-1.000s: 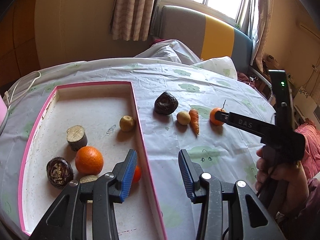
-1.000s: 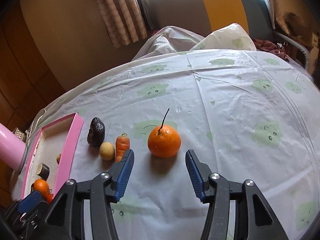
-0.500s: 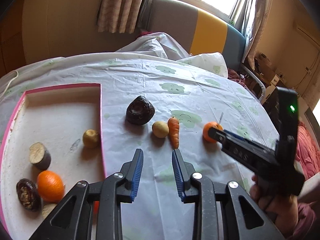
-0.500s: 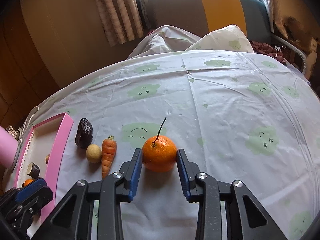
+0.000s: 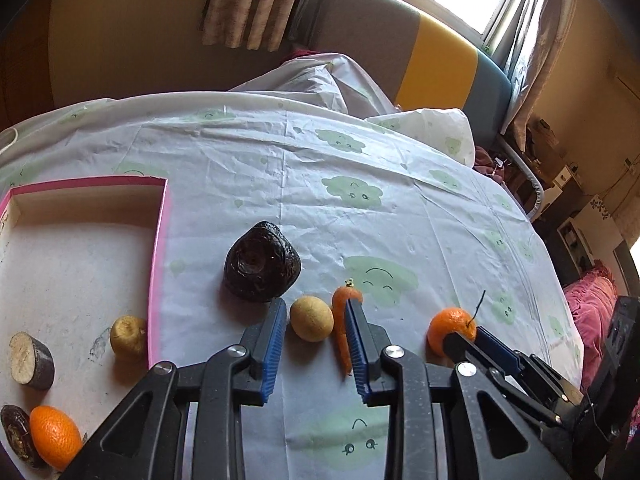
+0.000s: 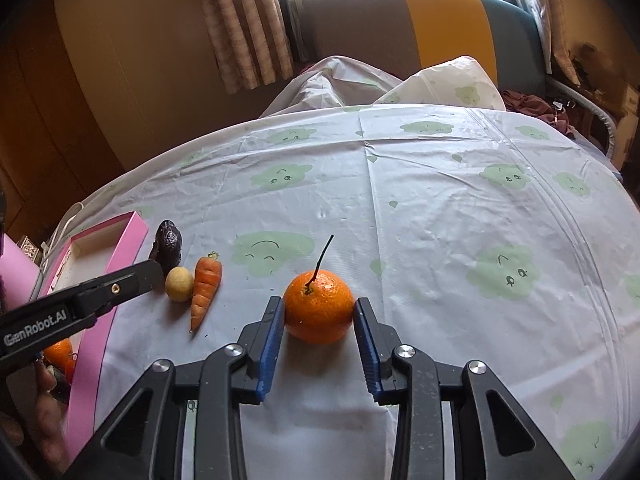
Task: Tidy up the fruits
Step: 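Grasp the small round yellow potato with the left gripper while the right gripper holds the mandarin, then carry the small potato into the tray and open left gripper while right gripper holds mandarin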
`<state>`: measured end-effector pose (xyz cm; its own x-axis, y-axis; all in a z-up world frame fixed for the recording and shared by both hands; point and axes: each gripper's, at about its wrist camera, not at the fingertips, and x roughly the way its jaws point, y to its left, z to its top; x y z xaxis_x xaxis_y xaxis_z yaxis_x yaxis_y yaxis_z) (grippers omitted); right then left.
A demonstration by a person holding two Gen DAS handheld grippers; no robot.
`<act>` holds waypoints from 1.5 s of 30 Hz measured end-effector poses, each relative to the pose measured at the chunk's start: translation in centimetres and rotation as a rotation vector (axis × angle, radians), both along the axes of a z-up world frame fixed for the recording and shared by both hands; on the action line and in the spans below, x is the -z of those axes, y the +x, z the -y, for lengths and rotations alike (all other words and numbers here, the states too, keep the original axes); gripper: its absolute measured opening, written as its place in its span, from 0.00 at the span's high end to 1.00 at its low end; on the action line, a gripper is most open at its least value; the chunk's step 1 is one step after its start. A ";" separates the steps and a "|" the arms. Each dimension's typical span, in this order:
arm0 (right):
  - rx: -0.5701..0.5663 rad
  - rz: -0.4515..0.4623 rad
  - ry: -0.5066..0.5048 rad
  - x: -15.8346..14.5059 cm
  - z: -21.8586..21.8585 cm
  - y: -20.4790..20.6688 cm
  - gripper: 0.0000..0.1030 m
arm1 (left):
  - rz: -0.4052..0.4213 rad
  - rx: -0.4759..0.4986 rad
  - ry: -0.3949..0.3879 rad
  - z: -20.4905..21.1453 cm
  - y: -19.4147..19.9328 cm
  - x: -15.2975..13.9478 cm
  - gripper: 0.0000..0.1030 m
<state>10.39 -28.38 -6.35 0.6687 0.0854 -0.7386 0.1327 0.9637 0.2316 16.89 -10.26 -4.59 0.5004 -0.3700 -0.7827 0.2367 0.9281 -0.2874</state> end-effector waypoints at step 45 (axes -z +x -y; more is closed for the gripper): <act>0.043 -0.024 -0.048 -0.4 0.1 -6.8 0.67 | 0.147 0.114 0.123 0.2 -11.8 1.0 0.76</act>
